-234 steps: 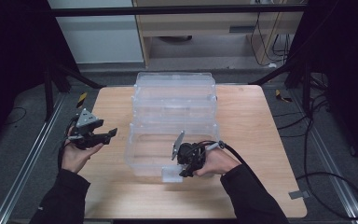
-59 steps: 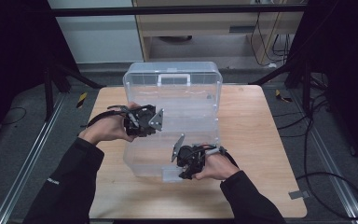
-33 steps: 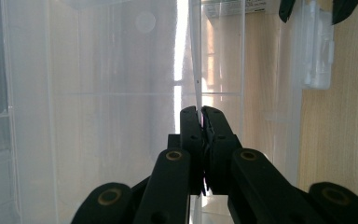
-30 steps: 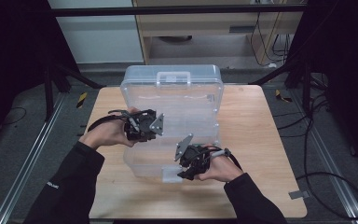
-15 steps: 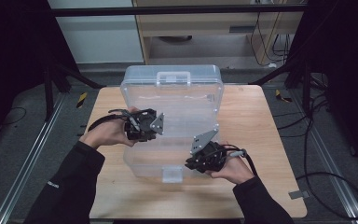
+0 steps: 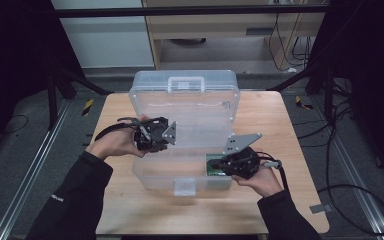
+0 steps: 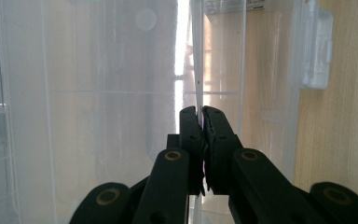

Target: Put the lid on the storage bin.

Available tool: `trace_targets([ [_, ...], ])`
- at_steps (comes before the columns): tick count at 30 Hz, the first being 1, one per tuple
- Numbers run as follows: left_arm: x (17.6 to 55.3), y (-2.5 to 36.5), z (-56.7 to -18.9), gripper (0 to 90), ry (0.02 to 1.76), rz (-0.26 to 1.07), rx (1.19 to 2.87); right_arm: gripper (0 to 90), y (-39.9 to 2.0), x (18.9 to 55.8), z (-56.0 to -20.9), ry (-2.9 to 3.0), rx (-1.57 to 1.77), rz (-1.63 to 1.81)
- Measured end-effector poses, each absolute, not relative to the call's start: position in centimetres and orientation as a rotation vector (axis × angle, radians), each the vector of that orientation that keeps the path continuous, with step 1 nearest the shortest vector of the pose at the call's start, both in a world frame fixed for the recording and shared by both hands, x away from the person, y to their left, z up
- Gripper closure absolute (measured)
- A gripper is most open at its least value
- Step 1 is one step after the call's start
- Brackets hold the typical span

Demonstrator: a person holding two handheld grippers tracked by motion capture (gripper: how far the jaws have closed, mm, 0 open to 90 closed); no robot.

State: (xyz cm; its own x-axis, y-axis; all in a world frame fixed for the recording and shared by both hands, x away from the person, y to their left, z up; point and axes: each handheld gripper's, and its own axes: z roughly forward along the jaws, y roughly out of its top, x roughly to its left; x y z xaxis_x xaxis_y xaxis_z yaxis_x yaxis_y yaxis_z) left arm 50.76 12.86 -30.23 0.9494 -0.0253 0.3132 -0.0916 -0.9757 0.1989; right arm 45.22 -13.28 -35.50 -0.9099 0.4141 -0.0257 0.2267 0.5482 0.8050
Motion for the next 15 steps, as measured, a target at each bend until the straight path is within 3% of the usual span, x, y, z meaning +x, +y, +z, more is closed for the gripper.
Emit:
trace_targets([
  [15,50.7,12.9,-30.3,86.7,-0.085,0.454,2.889,90.0,-17.5,46.9,-33.1,2.171,0.801,1.537],
])
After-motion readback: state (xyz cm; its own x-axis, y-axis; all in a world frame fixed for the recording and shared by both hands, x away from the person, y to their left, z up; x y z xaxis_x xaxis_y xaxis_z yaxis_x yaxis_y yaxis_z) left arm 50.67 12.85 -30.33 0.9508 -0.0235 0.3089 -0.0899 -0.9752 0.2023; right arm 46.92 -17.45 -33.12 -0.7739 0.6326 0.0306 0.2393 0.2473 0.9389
